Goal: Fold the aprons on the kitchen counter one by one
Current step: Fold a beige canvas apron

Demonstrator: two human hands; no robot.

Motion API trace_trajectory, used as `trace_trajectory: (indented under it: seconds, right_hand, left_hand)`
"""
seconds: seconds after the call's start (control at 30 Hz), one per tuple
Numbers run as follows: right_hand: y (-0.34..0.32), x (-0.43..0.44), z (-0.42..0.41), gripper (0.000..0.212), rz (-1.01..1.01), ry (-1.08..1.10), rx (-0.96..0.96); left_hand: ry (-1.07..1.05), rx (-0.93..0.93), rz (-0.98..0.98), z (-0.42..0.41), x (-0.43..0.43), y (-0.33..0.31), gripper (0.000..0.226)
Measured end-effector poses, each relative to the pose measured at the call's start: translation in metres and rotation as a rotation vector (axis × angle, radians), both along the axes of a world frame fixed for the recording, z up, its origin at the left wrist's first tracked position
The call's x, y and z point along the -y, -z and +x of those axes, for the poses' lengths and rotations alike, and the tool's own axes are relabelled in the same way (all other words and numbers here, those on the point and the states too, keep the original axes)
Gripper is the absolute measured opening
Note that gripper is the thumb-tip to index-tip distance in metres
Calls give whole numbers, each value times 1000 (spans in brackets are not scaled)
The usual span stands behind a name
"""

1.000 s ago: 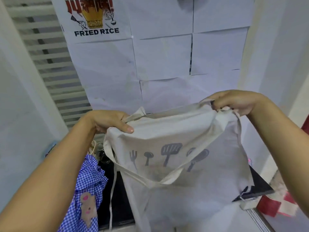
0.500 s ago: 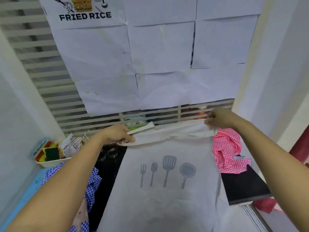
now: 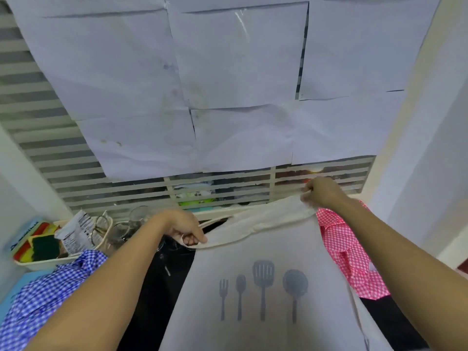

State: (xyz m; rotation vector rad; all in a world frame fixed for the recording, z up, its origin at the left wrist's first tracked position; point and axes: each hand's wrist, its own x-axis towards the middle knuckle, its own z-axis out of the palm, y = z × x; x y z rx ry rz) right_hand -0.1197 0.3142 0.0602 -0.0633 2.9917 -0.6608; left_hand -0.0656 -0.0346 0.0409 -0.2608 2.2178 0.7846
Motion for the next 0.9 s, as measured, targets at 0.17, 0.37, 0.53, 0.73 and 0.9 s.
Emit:
trace_trajectory:
  seconds: [0.17, 0.37, 0.53, 0.73, 0.9]
  right_hand:
    - [72, 10, -37, 23, -82, 7, 174]
    - [130, 6, -57, 21, -274, -3, 372]
    - [128, 6, -62, 18, -835, 197, 735]
    - [142, -6, -87, 61, -1973, 431, 714]
    - [162, -10, -74, 61, -1632, 259, 655]
  left_hand:
    - [-138, 41, 20, -17, -1, 53, 27]
    - [-550, -35, 316, -30, -8, 100, 11]
    - [-843, 110, 610, -43, -22, 89, 30]
    - [-1294, -85, 1301, -77, -31, 87, 76]
    - [-1186, -232, 813, -69, -46, 104, 55]
